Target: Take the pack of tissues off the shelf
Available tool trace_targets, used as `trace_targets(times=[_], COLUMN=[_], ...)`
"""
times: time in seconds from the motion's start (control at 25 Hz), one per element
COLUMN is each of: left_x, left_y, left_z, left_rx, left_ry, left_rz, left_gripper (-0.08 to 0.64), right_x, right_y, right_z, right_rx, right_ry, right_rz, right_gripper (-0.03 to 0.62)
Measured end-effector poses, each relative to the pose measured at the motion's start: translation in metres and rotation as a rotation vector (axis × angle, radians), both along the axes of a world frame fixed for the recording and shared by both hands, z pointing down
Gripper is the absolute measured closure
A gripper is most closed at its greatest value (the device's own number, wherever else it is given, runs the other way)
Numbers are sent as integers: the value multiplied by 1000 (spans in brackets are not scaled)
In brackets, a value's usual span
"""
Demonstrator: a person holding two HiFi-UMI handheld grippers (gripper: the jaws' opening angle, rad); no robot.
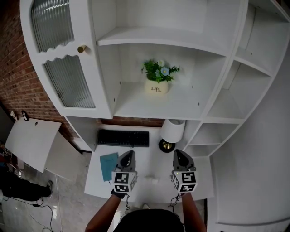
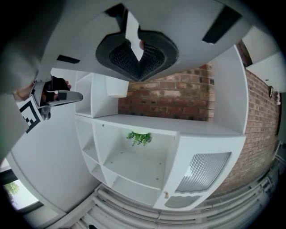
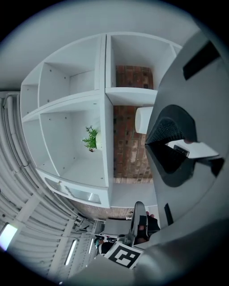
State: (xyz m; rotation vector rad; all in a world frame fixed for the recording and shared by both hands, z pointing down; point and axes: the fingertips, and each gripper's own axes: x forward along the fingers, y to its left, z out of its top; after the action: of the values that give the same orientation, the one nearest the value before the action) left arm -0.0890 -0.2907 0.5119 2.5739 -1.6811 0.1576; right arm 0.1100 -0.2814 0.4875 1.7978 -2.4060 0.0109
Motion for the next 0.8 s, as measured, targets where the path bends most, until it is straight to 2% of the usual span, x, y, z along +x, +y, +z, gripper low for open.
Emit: trace_targets(times=[0.2,0.52,0.8], left_x=[7,5,10], left_y=[9,17,27], left_z=[-17,-32,-34], left_rx=[35,38,44], left_ry=[-27,0,5], left_rz=[9,-6,21], left_gripper=[545,545,545], right_x=[9,13,5], right_y=[9,14,22], right_z=[-19,-34,-45], right_rx=[20,40,44], right_ry=[-23,-57,-49], right_rz=[-23,-43,-82], right_gripper=[591,592,592])
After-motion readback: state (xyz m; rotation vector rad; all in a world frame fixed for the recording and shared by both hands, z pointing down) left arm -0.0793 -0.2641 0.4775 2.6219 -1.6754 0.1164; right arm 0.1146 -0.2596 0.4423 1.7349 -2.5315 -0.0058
